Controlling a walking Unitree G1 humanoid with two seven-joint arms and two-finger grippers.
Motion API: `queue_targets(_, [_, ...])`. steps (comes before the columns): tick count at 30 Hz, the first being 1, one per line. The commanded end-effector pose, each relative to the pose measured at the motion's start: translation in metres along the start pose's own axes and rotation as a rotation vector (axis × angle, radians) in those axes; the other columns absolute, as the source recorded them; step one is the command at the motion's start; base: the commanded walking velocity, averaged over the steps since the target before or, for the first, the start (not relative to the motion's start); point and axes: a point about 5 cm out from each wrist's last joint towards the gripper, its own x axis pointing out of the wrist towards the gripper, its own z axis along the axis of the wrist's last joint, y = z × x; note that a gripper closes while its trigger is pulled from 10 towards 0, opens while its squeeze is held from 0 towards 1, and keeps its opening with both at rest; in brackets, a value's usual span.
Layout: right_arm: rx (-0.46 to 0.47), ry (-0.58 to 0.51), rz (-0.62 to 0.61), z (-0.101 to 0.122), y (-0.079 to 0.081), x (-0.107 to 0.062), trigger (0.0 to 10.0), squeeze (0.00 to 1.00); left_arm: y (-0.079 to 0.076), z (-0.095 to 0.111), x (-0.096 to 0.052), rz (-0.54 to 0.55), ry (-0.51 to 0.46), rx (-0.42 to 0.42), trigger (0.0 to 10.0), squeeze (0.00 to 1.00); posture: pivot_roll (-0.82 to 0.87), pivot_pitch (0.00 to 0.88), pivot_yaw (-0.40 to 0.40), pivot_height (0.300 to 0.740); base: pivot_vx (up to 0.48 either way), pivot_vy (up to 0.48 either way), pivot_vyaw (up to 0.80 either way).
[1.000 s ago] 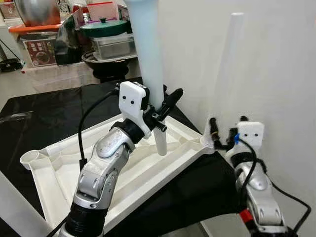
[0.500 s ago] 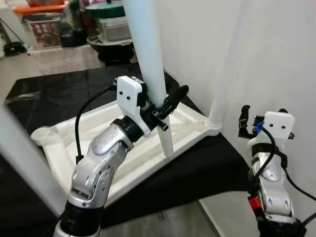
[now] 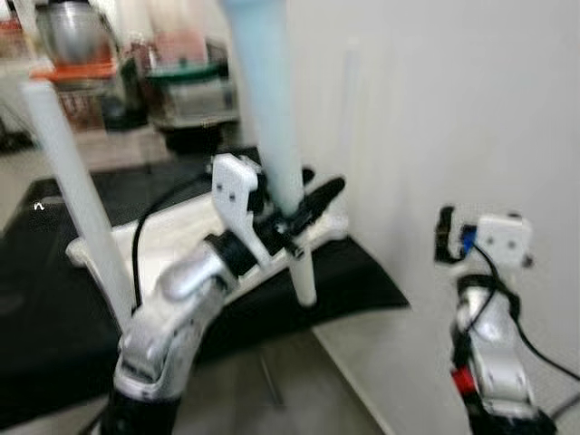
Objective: Building children table
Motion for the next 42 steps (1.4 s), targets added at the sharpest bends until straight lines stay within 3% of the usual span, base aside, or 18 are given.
queue_targets(1, [0.011, 0.004, 0.016, 0.001, 0.004, 0.001, 10.0, 0.00, 0.003, 0.000, -0.002, 0.015, 0.008, 0.010, 10.0, 0.00, 0.00, 0.000, 0.009, 0.740, 0.000, 0.000, 0.00])
queue_targets(9, [0.027, 0.020, 0.053, -0.001, 0.009, 0.000, 10.0, 0.00, 0.012, -0.016, -0.016, 0.124, 0.093, 0.052, 10.0, 0.00, 0.00, 0.000, 0.007, 0.740, 0.000, 0.000, 0.00])
queue_targets(11, [0.028, 0.027, 0.063, -0.002, 0.011, -0.001, 10.0, 0.00, 0.015, -0.024, -0.026, 0.178, 0.140, 0.083, 10.0, 0.00, 0.00, 0.000, 0.004, 0.740, 0.000, 0.000, 0.00])
queue_targets(15, [0.030, 0.028, 0.072, -0.002, 0.012, -0.001, 10.0, 0.00, 0.014, -0.027, -0.030, 0.182, 0.159, 0.120, 10.0, 0.00, 0.00, 0.000, 0.001, 0.740, 0.000, 0.000, 0.00])
queue_targets(19, [0.041, 0.045, 0.134, -0.004, 0.023, 0.000, 10.0, 0.00, 0.018, -0.040, -0.042, 0.232, 0.253, 0.250, 10.0, 0.00, 0.01, 0.000, -0.003, 0.740, 0.000, 0.000, 0.00])
queue_targets(24, [0.063, 0.043, 0.207, -0.003, 0.031, -0.002, 10.0, 0.00, 0.030, -0.032, -0.049, 0.371, 0.213, 0.284, 10.0, 0.00, 0.01, 0.000, -0.007, 0.740, 0.000, 0.000, 0.00])
queue_targets(29, [0.081, 0.038, 0.285, -0.003, 0.042, -0.007, 10.0, 0.00, 0.039, -0.027, -0.059, 0.439, 0.206, 0.330, 10.0, 0.00, 0.02, 0.000, -0.012, 0.740, 0.000, 0.000, 0.00])
queue_targets(42, [0.067, 0.047, 0.372, -0.005, 0.056, -0.007, 10.0, 0.00, 0.027, -0.035, -0.066, 0.416, 0.228, 0.321, 10.0, 0.00, 0.04, 0.000, -0.023, 0.740, 0.000, 0.000, 0.00])
